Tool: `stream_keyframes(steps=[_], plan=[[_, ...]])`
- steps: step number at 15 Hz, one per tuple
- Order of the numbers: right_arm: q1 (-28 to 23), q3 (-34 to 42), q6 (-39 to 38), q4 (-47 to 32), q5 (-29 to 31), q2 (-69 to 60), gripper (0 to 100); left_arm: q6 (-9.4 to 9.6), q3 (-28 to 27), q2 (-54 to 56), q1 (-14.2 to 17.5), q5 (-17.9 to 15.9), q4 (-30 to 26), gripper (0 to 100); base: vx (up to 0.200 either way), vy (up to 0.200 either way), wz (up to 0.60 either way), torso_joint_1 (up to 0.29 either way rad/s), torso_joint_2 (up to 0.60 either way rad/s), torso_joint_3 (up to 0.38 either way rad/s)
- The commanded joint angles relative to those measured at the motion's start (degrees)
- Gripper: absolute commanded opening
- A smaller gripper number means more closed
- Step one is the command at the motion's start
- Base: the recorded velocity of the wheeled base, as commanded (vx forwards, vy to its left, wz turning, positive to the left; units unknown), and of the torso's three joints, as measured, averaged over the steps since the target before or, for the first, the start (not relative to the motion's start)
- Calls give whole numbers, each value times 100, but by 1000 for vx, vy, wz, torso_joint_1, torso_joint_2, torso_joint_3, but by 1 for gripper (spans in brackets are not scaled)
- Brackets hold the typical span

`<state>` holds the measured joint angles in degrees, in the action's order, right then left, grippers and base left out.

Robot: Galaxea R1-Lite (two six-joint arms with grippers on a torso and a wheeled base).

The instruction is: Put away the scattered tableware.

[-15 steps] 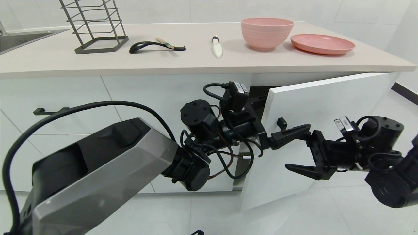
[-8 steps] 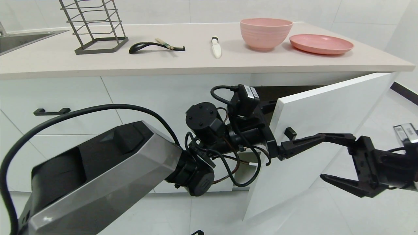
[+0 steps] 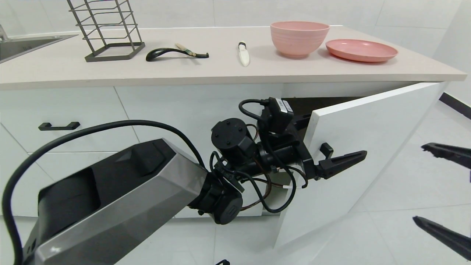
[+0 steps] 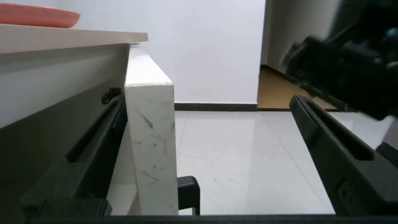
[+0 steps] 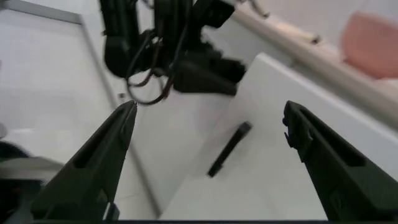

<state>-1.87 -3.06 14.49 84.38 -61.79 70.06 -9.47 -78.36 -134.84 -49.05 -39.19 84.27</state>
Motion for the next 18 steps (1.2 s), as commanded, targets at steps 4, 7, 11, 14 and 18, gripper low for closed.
stream_keyframes(steps=[4, 7, 11, 14, 18], plan=[[81, 60, -26, -212, 1214, -1829, 100, -2, 172, -60, -289, 175, -16, 100, 0, 0, 0, 0, 0, 0], [-16, 148, -43, -247, 1539, -2031, 100, 16, 313, -60, -421, 325, 1, 100, 0, 0, 0, 0, 0, 0], [-376, 113, -78, -247, 1600, -2348, 100, 16, 321, -60, -649, 395, -7, 100, 0, 0, 0, 0, 0, 0], [-385, 51, -78, -247, 1741, -2585, 100, 16, 304, -60, -895, 395, -43, 100, 0, 0, 0, 0, 0, 0], [-481, -19, -78, -247, 1750, -2805, 100, 16, 198, -165, -1106, 395, -139, 100, 0, 0, 0, 0, 0, 0]])
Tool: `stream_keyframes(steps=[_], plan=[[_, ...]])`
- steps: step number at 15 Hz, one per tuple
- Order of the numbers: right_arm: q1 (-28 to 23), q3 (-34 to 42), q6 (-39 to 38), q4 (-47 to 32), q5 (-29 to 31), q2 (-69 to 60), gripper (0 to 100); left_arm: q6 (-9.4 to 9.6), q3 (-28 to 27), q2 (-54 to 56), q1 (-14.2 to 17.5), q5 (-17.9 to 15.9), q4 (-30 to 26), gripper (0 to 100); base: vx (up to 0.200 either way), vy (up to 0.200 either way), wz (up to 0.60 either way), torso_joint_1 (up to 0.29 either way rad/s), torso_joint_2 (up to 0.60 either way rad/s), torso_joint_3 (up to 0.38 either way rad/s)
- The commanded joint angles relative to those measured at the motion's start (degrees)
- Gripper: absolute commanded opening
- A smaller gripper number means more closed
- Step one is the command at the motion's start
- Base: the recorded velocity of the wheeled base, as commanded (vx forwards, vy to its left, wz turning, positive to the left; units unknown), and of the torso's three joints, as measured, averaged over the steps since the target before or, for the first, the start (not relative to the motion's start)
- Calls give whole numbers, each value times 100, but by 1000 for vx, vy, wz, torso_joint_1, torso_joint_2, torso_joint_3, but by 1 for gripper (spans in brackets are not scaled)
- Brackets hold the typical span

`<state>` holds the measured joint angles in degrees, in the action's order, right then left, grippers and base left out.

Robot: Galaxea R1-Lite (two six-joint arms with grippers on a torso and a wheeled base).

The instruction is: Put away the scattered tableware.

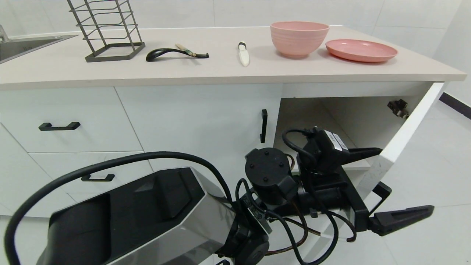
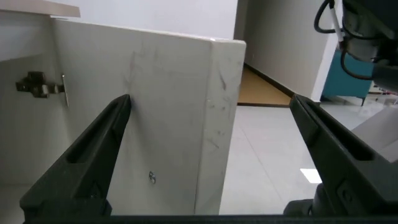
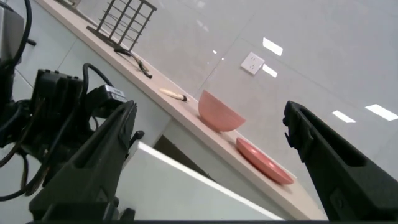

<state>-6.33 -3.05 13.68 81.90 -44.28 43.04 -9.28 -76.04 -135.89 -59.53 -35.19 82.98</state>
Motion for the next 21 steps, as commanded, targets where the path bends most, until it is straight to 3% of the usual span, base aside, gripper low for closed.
stream_keyframes(steps=[1, 9, 17, 21], plan=[[-53, -20, 3, 2, -2, -174, 100, -4, -121, -113, -112, -5, -19, 100, 0, 0, 0, 0, 0, 0], [-220, 41, -85, -7, 7, -622, 100, -22, -903, -605, -446, 4, -186, 100, 0, 0, 0, 0, 0, 0], [-457, 67, -93, -51, 7, -1140, 100, -30, -1343, -887, -868, 74, -344, 100, 0, 0, 0, 0, 0, 0], [-580, 50, -102, -763, 7, -1861, 100, -30, -1633, -1063, -1061, 65, -423, 100, 0, 0, 0, 0, 0, 0]])
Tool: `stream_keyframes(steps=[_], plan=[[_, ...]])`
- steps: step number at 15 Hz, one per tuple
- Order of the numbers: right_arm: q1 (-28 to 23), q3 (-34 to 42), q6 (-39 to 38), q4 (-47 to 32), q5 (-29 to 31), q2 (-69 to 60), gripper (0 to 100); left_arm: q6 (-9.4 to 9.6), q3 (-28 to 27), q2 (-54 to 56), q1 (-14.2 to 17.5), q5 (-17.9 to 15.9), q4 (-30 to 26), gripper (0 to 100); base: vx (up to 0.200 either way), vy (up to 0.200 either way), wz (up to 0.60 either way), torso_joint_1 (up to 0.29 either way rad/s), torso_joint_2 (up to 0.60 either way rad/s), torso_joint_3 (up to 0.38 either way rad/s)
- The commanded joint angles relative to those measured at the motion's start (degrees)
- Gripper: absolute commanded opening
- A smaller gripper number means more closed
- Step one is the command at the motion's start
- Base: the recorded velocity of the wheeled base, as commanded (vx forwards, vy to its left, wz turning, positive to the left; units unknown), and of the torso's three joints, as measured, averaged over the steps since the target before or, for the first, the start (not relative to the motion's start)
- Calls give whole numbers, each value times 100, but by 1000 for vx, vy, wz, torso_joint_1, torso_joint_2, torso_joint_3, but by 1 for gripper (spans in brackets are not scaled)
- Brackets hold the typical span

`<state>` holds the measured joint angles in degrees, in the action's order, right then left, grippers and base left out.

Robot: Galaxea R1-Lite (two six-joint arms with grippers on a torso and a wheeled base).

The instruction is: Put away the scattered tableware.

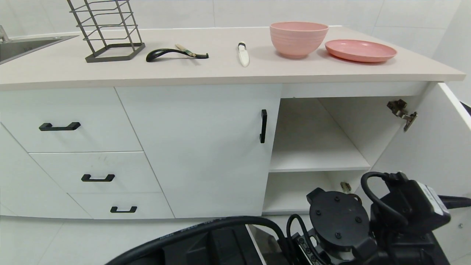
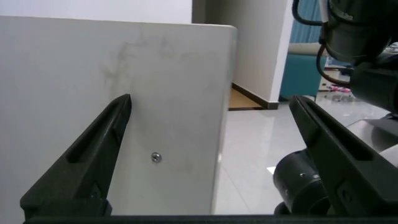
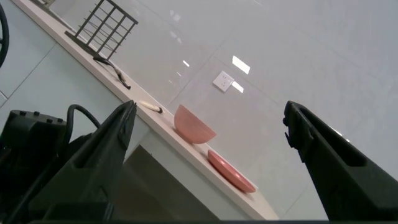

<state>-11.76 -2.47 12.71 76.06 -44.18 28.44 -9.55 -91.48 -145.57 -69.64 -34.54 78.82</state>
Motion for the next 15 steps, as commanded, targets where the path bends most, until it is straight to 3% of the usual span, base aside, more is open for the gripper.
stream_keyframes(steps=[1, 7, 12, 15], plan=[[-36, -16, -6, -390, -3, -550, 100, -3, -169, -139, -93, -1, -25, 100, 0, 0, 0, 0, 0, 0], [-45, -69, -23, -592, -3, -761, 100, -47, -670, -393, -313, -1, -236, 100, 0, 0, 0, 0, 0, 0], [-80, -69, -23, -583, -3, -805, 100, -47, -1962, -991, -506, -1, -860, 100, 0, 0, 0, 0, 0, 0], [-80, -69, -76, -601, -3, -902, 100, -47, -1979, -1017, -541, -18, -807, 100, 0, 0, 0, 0, 0, 0]])
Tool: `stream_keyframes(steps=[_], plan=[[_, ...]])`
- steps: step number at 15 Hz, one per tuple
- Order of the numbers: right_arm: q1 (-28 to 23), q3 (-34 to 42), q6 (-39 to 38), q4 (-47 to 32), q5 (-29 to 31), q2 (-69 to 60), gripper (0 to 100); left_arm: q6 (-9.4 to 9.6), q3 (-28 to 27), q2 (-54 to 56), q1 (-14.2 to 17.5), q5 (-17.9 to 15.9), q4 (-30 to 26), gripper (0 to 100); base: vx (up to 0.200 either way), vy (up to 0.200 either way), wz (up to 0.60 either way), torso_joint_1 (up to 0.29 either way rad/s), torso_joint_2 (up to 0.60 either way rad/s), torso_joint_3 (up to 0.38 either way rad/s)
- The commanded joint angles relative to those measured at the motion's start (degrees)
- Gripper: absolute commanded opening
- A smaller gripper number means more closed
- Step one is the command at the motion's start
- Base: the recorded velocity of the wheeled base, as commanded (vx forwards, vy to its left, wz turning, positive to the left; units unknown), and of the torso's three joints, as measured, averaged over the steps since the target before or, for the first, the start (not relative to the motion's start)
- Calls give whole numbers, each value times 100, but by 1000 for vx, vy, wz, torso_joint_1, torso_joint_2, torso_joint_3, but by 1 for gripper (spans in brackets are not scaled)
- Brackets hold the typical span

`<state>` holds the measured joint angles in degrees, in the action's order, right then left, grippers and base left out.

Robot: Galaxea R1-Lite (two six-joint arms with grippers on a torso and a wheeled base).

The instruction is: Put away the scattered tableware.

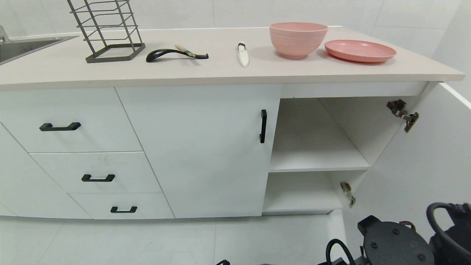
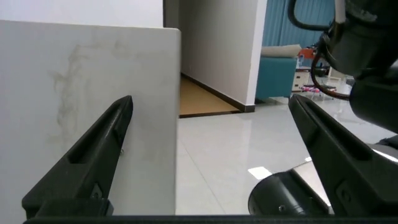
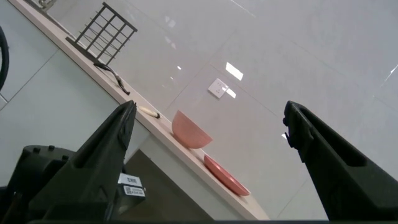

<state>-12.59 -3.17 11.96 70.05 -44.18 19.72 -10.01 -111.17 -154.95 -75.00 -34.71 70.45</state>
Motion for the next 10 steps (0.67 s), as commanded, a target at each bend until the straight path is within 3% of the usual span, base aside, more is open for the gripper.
stream_keyframes(steps=[1, 2, 4, 5, 6, 7, 8, 10], plan=[[2, 1, -9, 0, -3, -65, 100, -1, 104, -44, 29, -1, 127, 100, 0, 0, 0, 0, 0, 0], [2, 1, -9, -9, -3, -83, 100, -1, 236, 35, 64, -1, 197, 100, 0, 0, 0, 0, 0, 0], [2, 18, -9, -9, -3, -100, 100, -1, 1431, 580, 240, -1, 663, 100, 0, 0, 0, 0, 0, 0], [2, 27, -9, -9, -3, -100, 100, -1, 2380, 976, 372, -1, 1094, 100, 0, 0, 0, 0, 0, 0], [2, 36, -9, -9, -3, -100, 100, -1, 2802, 1169, 442, -1, 1296, 100, 0, 0, 0, 0, 0, 0], [2, 53, -9, -17, -3, -92, 100, 8, 4270, 1820, 829, 8, 1955, 100, 0, 0, 0, 0, 0, 0], [11, 71, -9, -17, -3, -83, 100, 78, 5193, 2277, 1163, 17, 1955, 100, 0, 0, 0, 0, 0, 0], [11, 124, -9, -35, -3, -74, 100, 412, 6590, 3244, 1752, -45, 1955, 100, 0, 0, 0, 0, 0, 0]])
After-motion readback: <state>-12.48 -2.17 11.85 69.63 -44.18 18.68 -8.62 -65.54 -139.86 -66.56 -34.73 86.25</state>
